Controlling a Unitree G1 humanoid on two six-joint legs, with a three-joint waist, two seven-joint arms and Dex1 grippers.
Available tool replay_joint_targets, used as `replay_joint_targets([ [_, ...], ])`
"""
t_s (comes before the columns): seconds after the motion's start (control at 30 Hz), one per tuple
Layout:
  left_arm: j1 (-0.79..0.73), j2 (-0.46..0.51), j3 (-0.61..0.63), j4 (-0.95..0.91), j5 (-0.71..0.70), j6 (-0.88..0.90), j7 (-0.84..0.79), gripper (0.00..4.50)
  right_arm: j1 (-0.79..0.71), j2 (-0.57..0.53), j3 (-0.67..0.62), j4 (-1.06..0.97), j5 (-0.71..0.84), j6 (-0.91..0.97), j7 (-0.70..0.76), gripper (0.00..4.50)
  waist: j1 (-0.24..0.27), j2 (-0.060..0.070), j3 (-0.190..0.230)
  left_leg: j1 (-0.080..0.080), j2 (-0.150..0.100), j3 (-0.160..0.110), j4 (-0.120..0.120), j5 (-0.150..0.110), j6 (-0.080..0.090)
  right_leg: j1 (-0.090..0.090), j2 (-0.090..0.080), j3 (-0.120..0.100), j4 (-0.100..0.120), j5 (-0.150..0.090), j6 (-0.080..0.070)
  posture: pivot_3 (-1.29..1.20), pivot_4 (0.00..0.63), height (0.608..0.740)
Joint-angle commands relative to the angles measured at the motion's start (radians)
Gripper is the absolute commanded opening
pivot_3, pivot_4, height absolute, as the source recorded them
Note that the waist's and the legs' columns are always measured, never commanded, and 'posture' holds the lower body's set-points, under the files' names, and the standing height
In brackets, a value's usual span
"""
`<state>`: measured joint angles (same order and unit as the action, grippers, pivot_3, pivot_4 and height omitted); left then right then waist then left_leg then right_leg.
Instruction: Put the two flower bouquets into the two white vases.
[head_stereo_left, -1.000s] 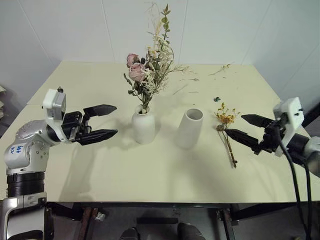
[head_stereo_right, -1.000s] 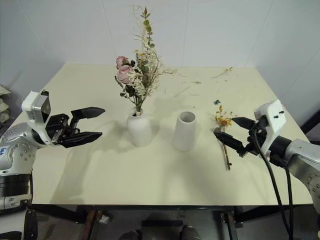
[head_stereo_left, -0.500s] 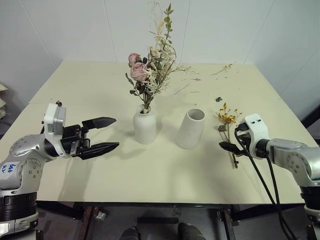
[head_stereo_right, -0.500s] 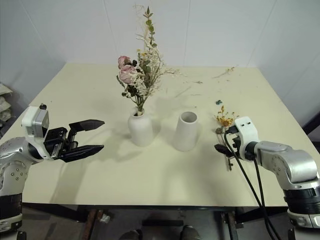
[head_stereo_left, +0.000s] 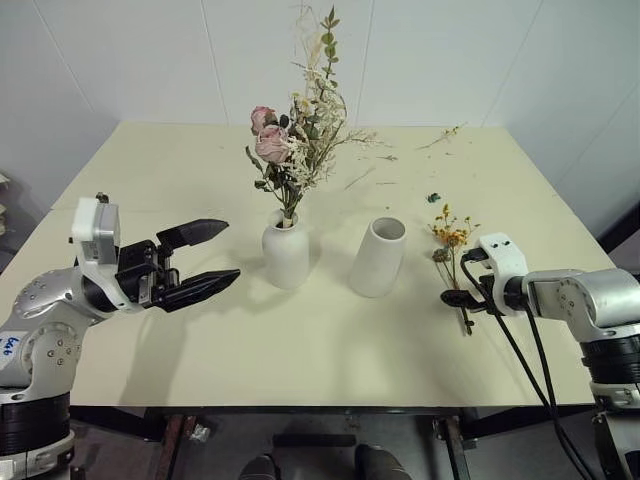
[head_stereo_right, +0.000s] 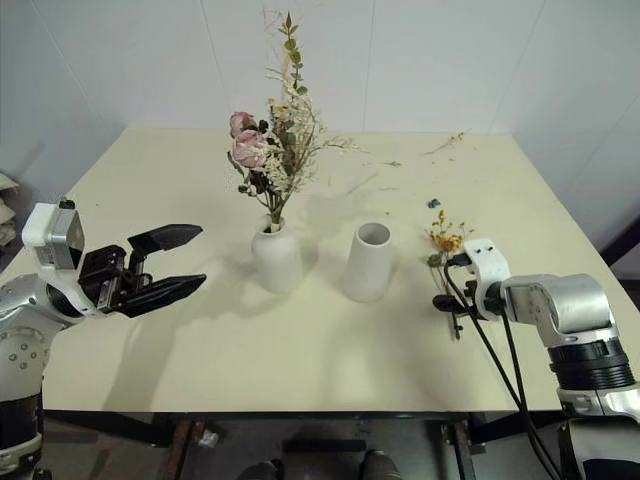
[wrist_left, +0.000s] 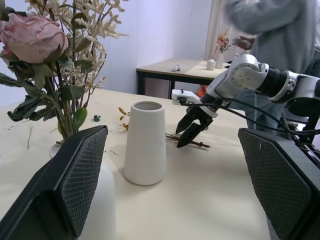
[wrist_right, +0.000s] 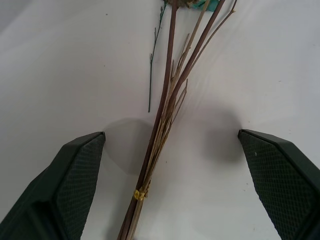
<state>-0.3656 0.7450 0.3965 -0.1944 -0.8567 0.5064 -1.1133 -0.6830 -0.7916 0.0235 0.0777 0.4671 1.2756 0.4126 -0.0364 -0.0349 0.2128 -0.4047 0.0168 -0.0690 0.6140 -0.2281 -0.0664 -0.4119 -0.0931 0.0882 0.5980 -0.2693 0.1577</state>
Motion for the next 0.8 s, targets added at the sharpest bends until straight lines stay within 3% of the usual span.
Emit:
replay_joint_targets([
  [0.03, -0.016, 0.042, 0.025, -0.044, -0.015, 0.007, 0.012, 4.5, -0.022, 0.008, 0.006, 0.008, -0.025, 0.004, 0.017, 4.12, 0.0, 0.0, 0.0, 0.0, 0.0, 0.0, 0.0, 0.0, 0.0, 0.0, 0.0, 0.0, 0.0, 0.0, 0.0, 0.0, 0.15, 0.74],
  [0.47, -0.016, 0.061, 0.031, -0.032, -0.026, -0.005, 0.004, 4.5, -0.035, 0.072, -0.041, 0.027, -0.093, -0.019, -0.018, 0.04, -0.006, 0.0, 0.0, 0.0, 0.0, 0.0, 0.0, 0.0, 0.0, 0.001, 0.0, 0.0, -0.001, 0.0, -0.001, 0.0, 0.15, 0.74],
  [0.8, -0.036, 0.066, 0.021, -0.011, -0.02, -0.006, -0.002, 4.5, -0.022, 0.108, -0.257, -0.19, -0.091, -0.115, -0.088, 0.04, -0.006, 0.001, 0.001, -0.001, 0.0, 0.0, -0.003, 0.0, 0.0, -0.001, 0.0, 0.0, -0.001, 0.002, 0.003, 0.0, 0.15, 0.74],
])
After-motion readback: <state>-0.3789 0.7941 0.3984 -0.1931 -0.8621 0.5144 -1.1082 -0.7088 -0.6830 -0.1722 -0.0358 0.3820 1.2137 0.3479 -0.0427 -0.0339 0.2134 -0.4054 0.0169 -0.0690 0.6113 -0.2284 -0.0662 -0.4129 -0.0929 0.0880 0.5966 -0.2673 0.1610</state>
